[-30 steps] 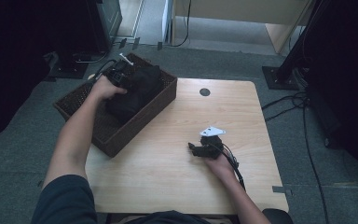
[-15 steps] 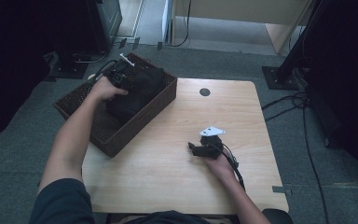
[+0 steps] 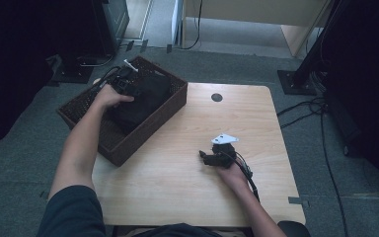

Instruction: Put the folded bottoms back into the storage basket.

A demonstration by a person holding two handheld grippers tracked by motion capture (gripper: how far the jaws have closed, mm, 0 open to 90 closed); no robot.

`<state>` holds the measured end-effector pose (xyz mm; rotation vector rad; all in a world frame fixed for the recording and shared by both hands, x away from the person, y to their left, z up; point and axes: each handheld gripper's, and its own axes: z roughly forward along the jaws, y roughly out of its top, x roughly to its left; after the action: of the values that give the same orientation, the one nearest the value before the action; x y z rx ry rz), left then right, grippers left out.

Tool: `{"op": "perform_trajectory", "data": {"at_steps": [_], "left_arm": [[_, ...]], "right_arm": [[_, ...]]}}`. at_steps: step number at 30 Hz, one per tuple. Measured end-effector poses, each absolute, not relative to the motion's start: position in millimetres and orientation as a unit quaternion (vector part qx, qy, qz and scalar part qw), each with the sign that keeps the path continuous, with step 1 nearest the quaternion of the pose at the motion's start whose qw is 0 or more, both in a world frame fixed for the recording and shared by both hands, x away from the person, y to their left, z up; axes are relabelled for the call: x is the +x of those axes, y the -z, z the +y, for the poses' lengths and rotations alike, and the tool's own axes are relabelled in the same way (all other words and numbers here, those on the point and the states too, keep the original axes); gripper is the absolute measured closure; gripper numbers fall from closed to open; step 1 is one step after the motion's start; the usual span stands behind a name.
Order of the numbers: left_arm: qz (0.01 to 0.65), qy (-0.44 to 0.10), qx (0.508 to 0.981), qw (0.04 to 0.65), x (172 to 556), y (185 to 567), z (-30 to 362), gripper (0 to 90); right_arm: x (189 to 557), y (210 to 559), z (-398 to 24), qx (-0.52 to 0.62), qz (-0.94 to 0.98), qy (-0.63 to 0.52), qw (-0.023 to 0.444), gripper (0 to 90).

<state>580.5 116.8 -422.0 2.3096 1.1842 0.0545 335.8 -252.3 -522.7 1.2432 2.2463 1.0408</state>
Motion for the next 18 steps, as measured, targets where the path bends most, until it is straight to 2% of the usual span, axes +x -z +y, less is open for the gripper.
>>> {"op": "perform_trajectory", "data": {"at_steps": [14, 18], "left_arm": [[0.454, -0.051, 0.839, 0.296, 569.0, 389.3, 137.2, 43.6], [0.449, -0.05, 0.838, 0.306, 567.3, 381.7, 137.6, 50.6]], "right_arm": [[335.9, 522.8, -252.4, 0.44, 0.797, -0.369, 0.185, 27.8], [335.8, 522.7, -252.3, 0.441, 0.797, -0.369, 0.184, 27.8]]}}
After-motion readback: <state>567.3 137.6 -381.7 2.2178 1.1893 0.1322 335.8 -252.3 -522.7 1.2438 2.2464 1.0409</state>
